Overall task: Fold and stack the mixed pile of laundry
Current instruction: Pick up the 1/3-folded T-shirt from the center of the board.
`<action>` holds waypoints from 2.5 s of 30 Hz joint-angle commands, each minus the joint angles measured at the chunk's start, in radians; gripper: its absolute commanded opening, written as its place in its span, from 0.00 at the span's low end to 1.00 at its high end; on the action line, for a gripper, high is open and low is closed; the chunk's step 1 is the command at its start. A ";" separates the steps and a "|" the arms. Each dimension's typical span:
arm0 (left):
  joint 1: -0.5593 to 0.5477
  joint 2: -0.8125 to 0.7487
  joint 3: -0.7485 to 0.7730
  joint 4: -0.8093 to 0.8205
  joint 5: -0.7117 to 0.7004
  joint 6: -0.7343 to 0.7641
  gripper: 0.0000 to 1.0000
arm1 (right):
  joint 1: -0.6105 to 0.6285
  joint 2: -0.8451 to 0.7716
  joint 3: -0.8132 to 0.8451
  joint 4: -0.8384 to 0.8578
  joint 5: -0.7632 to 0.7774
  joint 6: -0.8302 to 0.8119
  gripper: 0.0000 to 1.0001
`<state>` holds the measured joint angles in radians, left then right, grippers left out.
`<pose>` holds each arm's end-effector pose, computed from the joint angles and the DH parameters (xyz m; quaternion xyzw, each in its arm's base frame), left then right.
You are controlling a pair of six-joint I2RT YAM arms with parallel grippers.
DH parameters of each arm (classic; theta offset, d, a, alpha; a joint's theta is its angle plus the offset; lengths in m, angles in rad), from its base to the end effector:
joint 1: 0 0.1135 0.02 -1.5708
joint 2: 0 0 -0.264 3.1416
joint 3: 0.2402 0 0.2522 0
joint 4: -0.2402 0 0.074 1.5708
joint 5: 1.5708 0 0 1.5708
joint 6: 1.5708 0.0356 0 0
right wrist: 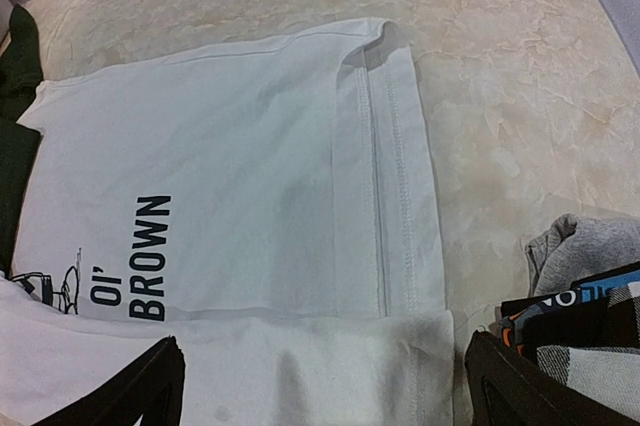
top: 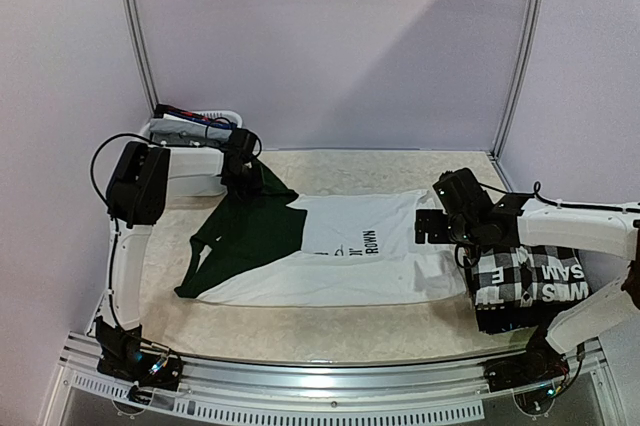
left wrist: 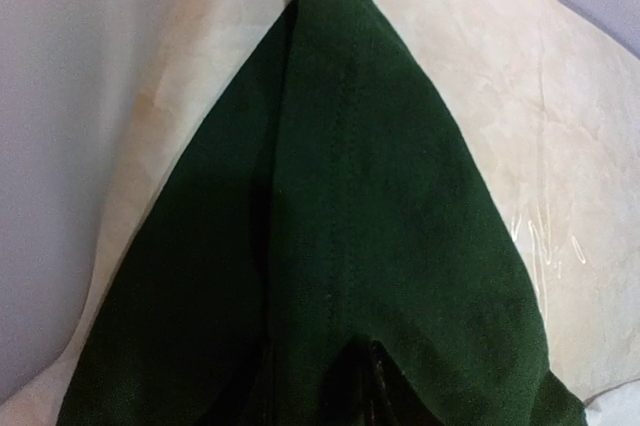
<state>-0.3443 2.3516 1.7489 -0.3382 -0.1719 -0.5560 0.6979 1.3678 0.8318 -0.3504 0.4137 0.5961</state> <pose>0.4782 -0.1650 0.1235 -0.1265 0.9392 -0.0608 0.3134 0.2202 0.1660 0.2160 0.0219 0.9242 0.0436 0.3787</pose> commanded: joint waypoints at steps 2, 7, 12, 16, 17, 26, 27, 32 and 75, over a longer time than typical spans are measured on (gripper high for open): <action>-0.009 0.031 0.033 -0.013 -0.007 -0.018 0.25 | -0.006 0.011 0.020 0.001 0.017 -0.009 0.99; -0.020 0.006 0.040 -0.022 -0.033 -0.003 0.11 | -0.006 0.012 0.022 0.001 0.020 -0.009 0.99; -0.028 -0.037 0.033 -0.034 -0.061 0.007 0.00 | -0.007 0.010 0.027 -0.003 0.031 -0.010 0.99; -0.039 -0.072 0.023 -0.035 -0.062 0.012 0.00 | -0.009 0.017 0.038 -0.009 0.039 -0.009 0.99; -0.045 -0.085 0.018 -0.036 -0.063 0.014 0.00 | -0.010 0.019 0.045 -0.013 0.041 -0.009 0.99; -0.082 -0.206 -0.042 -0.060 -0.097 0.004 0.00 | -0.111 0.075 0.121 -0.032 -0.092 0.020 0.99; -0.087 -0.220 -0.049 -0.069 -0.103 0.005 0.00 | -0.119 0.085 0.142 -0.037 -0.100 0.019 0.99; -0.127 -0.282 -0.078 -0.111 -0.141 0.017 0.00 | -0.167 0.193 0.290 -0.128 -0.151 0.008 0.99; -0.362 -0.584 -0.628 -0.063 -0.334 0.023 0.73 | -0.388 0.950 0.989 -0.269 -0.379 -0.096 0.13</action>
<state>-0.7330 1.8339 1.1786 -0.4465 -0.5053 -0.5369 0.3164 2.2738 1.7775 -0.6308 0.0658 0.5129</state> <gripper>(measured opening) 0.715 0.193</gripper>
